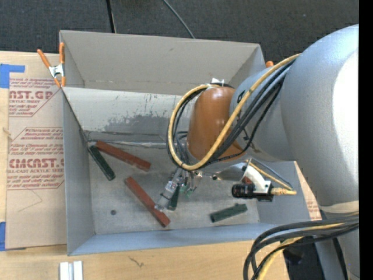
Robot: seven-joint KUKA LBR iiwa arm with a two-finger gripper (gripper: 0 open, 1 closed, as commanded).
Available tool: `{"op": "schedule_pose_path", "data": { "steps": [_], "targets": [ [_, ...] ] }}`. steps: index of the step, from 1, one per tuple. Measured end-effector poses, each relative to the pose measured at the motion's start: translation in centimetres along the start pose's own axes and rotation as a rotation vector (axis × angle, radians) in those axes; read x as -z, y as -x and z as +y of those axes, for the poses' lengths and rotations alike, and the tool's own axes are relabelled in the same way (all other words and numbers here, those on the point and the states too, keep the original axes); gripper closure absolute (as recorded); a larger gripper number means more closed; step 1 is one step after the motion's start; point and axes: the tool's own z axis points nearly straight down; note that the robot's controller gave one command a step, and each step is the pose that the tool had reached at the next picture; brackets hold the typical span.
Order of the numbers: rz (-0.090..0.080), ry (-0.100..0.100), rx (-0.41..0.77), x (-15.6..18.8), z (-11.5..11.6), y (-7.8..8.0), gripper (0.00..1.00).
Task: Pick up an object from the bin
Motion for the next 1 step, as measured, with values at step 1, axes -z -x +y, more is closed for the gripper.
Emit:
{"op": "schedule_pose_path", "data": {
  "steps": [1],
  "targets": [
    [-0.003,0.004,0.001,0.20,0.16,0.09,0.00]
  ]
}}
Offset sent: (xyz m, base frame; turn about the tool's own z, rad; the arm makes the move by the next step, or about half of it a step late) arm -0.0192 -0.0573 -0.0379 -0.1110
